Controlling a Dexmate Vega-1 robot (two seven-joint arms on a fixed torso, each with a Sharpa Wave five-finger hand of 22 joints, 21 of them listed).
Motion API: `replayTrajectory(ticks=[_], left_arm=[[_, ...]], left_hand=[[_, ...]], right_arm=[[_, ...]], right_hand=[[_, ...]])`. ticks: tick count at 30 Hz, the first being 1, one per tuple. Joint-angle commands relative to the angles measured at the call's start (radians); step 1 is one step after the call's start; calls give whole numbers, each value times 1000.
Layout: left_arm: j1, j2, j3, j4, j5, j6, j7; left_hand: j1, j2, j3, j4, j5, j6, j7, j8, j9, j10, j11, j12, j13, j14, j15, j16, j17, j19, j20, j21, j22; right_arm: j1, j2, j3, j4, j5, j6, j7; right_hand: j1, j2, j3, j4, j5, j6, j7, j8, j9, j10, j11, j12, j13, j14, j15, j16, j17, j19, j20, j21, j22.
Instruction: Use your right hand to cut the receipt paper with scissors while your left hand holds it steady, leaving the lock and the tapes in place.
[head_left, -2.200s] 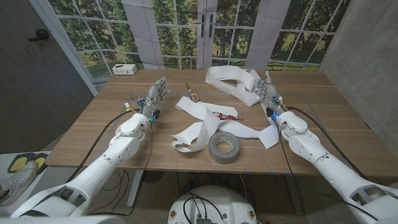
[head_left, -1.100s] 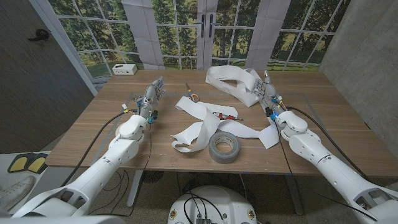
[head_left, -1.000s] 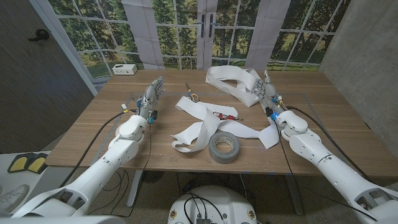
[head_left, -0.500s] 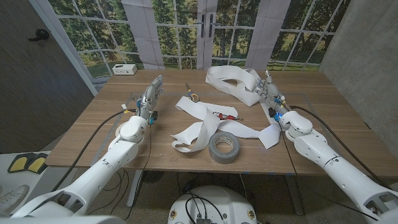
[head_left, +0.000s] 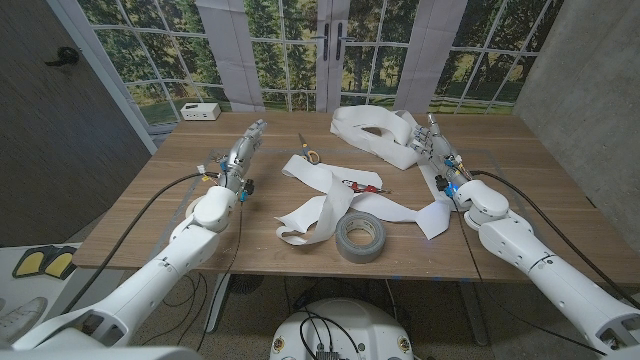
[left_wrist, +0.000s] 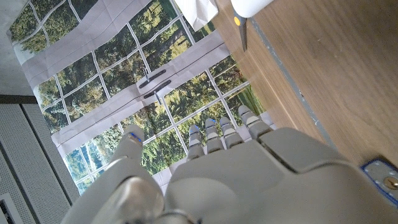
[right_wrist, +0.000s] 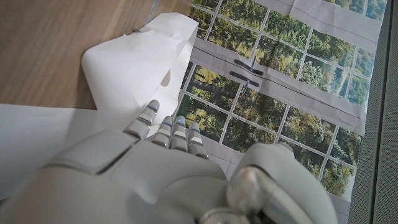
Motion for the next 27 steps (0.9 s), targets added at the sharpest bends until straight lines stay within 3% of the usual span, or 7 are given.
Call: replayTrajectory(ticks=[1, 5, 8, 11, 21, 27], left_arm=[[-15, 56, 17, -74, 115, 84, 52], [-7, 73, 17, -116, 152, 126, 82], [-5, 61, 10, -111, 116, 107, 64], [-7, 72, 15, -125, 149, 126, 80], [10, 62, 24, -212, 238, 287, 208], [-1, 61, 36, -213, 261, 305, 218]], left_hand=[[10, -2, -2, 1, 4, 7, -3, 6, 2, 12, -1, 7, 3, 5, -13, -1, 2, 9, -4, 3, 1], [13, 0, -1, 1, 4, 10, -4, 6, 2, 12, -1, 6, 3, 4, -13, -2, 2, 10, -2, 3, 1], [16, 2, 0, 1, 4, 12, -5, 6, 2, 15, -2, 7, 3, 4, -13, -2, 2, 9, -3, 2, 1], [20, 2, 1, -1, 4, 21, -6, 7, 3, 22, -2, 8, 3, 6, -15, -2, 2, 15, -18, 3, 1], [32, 9, 4, -1, 4, 46, 7, 11, 4, 41, 6, 12, 4, 8, 0, -3, 1, 18, -14, 3, 1], [37, 14, 6, -1, 5, 49, 8, 9, 4, 51, 6, 15, 5, 10, 1, -2, 1, 19, -15, 3, 1]], right_arm=[[-3, -12, 0, -12, -8, -10, -4], [-6, -13, 5, -13, -1, -6, 2], [0, -18, 3, -1, 2, -2, 23], [2, -11, 6, 14, 11, 5, 29], [-1, -22, 17, 9, 12, -5, 17], [3, -17, 17, 15, 10, -3, 10]], right_hand=[[14, -2, -1, -4, 5, -1, -2, 3, 5, 5, 4, 2, 3, 1, -5, 6, 1, 3, 1, 8, 5], [16, -1, 0, -5, 5, -2, -2, 2, 5, 5, 2, 1, 3, 0, -6, 6, 1, 2, 2, 8, 5], [17, -1, 1, -6, 5, -1, -2, 2, 5, 5, 2, 1, 3, 0, -6, 5, 0, 2, 3, 7, 5], [19, -1, 1, -7, 5, -1, -2, 2, 5, 6, 1, 1, 3, 0, -5, 5, 0, 2, 2, 7, 5], [24, 1, 4, -9, 4, 4, -2, 4, 5, 11, 0, 2, 3, 0, -6, 5, -2, 2, 4, 7, 5], [27, 3, 5, -11, 4, 6, -2, 5, 5, 15, 4, 3, 3, -1, -6, 4, -3, 1, 4, 7, 5]])
